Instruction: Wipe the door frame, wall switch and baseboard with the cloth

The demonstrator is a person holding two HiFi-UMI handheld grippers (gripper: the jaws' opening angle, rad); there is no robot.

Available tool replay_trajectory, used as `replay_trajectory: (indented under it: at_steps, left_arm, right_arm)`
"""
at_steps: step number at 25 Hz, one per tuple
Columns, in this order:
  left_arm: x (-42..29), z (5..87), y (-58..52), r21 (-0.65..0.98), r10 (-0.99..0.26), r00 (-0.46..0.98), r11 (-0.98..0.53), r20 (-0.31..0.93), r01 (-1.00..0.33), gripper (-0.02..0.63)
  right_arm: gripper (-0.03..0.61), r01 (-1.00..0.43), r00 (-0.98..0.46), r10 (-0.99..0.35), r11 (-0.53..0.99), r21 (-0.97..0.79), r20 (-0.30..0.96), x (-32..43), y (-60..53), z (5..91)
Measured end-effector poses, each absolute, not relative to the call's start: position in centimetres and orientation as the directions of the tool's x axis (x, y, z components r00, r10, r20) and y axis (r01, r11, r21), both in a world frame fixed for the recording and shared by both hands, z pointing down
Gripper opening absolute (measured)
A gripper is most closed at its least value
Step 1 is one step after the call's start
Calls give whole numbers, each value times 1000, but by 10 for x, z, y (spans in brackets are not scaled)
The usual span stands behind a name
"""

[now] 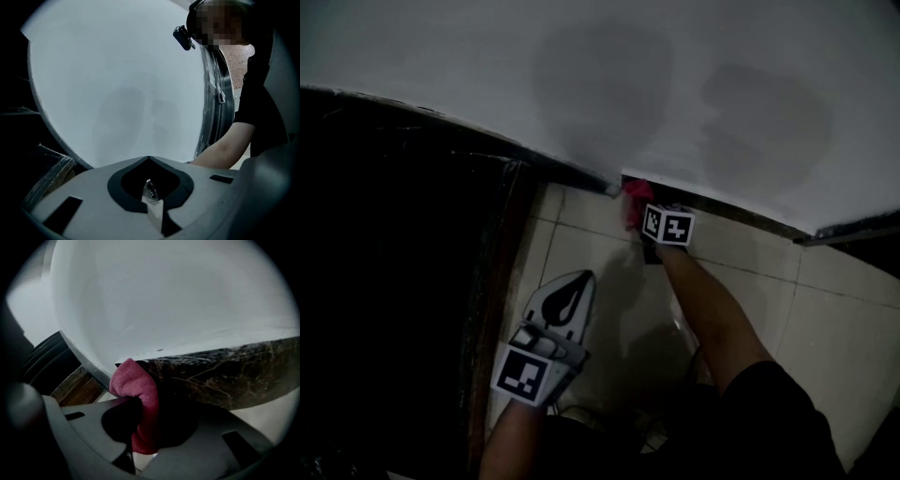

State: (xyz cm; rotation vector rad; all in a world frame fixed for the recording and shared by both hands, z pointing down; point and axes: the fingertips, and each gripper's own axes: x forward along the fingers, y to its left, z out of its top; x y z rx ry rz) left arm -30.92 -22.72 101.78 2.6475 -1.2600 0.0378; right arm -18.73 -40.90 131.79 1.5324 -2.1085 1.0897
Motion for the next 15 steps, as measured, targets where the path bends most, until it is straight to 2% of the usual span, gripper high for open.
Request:
replay_trajectory:
  at_steps: [7, 15]
  left_arm:
    - [-289, 1014, -233, 204, -748, 659, -635, 82, -746, -9]
    - [-219, 1016, -215, 98, -637, 761, -755, 121, -648, -9]
  right_arm:
    - [81, -928, -334, -677, 117, -353, 656, -147, -396, 1320]
    - [81, -937, -311, -689, 107, -332, 655, -90, -377, 1320]
